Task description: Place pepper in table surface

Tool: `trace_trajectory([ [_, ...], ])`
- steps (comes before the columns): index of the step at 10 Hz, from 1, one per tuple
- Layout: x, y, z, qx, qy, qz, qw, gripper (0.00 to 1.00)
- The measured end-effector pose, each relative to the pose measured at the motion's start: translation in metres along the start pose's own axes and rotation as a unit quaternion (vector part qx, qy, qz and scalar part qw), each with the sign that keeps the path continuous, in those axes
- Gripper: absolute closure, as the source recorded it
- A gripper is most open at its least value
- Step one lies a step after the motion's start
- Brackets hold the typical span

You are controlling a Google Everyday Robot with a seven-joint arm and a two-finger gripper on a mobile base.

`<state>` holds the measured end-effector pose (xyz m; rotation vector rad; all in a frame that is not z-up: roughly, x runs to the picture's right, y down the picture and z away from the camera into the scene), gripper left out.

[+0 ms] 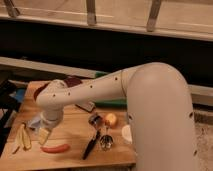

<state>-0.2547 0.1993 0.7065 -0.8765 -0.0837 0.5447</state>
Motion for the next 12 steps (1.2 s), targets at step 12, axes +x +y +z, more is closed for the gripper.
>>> trace_trajectory([
  [12,0.037,0.009,0.029,-0.007,0.013,0.049,0.9987,0.20],
])
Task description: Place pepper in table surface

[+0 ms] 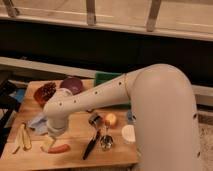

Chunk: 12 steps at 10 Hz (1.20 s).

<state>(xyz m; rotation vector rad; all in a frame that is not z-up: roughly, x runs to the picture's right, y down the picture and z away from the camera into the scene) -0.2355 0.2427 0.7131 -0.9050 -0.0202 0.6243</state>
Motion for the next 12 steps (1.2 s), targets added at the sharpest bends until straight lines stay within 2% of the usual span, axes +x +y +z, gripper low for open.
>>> trace_trajectory([
  [4,-0.007,0.004,0.019,0.022,-0.004,-0.001,0.9998,0.20],
  [8,-0.005,0.010,0.042,0.019,-0.007,0.008,0.9998,0.20],
  [12,0.008,0.015,0.062,0.012,-0.006,0.031,0.9994,0.20],
])
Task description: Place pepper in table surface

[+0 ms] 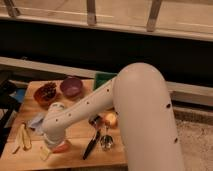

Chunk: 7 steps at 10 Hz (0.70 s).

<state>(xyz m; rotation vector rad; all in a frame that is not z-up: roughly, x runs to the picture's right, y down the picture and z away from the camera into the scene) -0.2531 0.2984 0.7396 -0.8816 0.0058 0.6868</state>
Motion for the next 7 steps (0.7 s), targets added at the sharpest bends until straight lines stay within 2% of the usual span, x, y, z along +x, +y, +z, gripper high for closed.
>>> trace_trajectory([
  [2,0.005,0.001,0.006,0.003,0.002,0.011,0.9999,0.30],
  [7,0.004,0.005,0.015,0.008,0.011,0.011,0.9998,0.83],
])
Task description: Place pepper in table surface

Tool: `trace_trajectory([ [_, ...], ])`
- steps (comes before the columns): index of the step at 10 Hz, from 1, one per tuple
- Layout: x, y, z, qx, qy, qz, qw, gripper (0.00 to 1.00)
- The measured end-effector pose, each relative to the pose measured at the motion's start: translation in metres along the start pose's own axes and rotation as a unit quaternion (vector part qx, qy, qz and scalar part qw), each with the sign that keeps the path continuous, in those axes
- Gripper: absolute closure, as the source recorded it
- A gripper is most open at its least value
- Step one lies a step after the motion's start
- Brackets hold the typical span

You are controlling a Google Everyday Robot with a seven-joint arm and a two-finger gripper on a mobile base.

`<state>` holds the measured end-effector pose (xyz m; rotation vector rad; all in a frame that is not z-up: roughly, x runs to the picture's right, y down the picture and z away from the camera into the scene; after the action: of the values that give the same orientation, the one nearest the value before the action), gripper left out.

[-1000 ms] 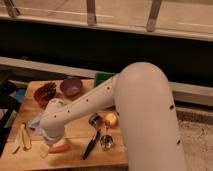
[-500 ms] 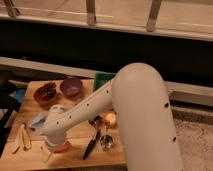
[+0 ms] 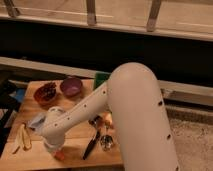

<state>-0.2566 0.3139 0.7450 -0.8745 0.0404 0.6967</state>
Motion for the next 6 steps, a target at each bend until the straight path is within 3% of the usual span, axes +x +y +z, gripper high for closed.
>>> trace_trajectory([
  [3,0.000,-0.002,-0.005,0.000,-0.005,0.005,1.0000,0.90],
  [6,-0.005,-0.022,-0.036,-0.005,-0.016,0.021,0.9996,0.90],
])
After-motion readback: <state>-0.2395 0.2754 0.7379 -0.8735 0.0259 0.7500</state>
